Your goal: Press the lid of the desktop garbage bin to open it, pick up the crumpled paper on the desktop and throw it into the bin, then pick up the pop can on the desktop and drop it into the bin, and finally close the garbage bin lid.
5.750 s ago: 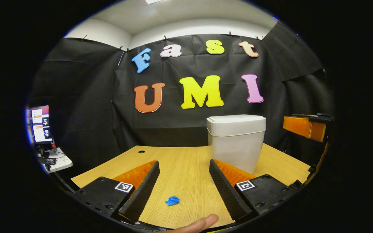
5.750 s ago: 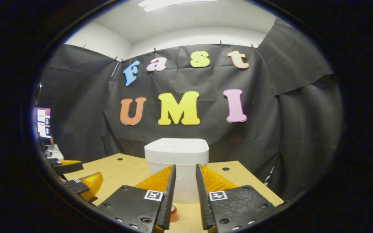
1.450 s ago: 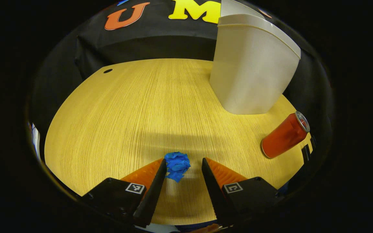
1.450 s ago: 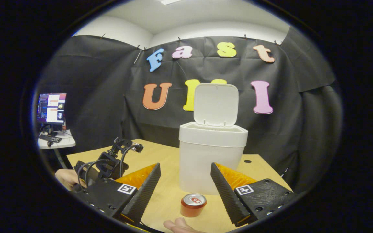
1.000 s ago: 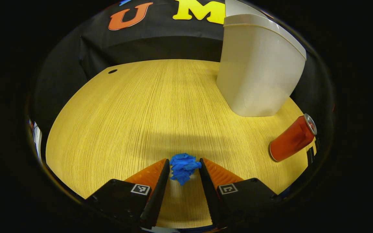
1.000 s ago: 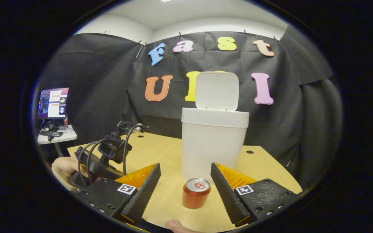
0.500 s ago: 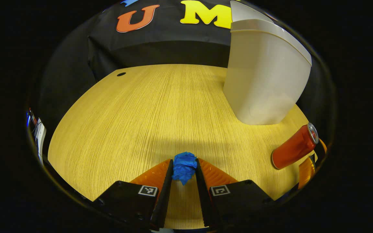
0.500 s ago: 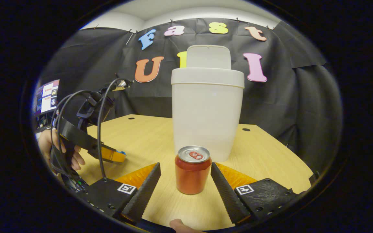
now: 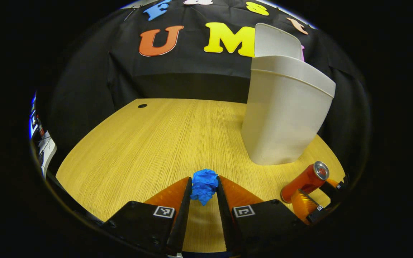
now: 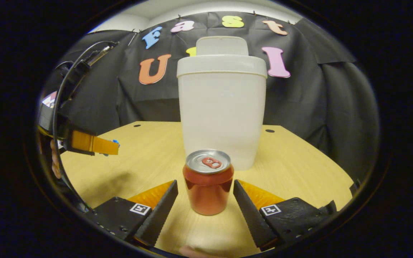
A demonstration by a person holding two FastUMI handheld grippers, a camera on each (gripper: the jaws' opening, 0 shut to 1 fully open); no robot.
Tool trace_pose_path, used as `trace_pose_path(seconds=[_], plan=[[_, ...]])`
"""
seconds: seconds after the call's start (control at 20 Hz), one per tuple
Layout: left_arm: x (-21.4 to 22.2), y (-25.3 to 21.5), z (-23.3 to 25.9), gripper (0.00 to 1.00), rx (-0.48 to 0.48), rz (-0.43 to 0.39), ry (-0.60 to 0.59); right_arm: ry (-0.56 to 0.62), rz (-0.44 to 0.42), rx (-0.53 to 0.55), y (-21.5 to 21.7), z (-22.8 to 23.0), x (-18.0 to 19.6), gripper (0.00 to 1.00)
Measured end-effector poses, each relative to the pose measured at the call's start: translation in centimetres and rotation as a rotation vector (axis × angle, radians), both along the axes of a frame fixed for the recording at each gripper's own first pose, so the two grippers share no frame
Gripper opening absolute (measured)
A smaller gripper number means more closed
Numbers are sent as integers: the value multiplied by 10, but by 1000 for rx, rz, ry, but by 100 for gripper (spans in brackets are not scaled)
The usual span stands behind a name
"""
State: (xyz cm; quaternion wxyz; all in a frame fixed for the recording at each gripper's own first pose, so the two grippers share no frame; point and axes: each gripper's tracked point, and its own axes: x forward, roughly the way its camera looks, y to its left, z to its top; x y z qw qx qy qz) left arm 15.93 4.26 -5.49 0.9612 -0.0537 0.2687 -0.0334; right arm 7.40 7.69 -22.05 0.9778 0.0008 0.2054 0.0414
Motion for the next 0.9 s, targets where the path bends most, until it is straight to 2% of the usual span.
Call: trace_pose_path(seconds=[0.05, 0.1, 0.25, 0.35, 0.45, 0.7, 0.9], plan=[[16, 8, 29, 45, 1, 3, -19, 12, -5, 9, -1, -2, 2, 98], [18, 6, 32, 45, -1, 6, -34, 19, -11, 15, -1, -4, 4, 98], [13, 11, 44, 45, 7, 34, -69, 30, -13, 30, -5, -2, 5, 83], [9, 14, 56, 45, 3, 54, -114, 6, -19, 44, -6, 13, 7, 81], [8, 12, 73, 45, -13, 72, -159, -48, 7, 97, -4, 45, 13, 81], [-8, 19, 108, 45, -47, 144, -246, -194, 30, 84, -22, 123, 13, 80], [-25, 7, 137, 45, -63, 132, -267, -275, -61, 44, -66, 179, 4, 80]])
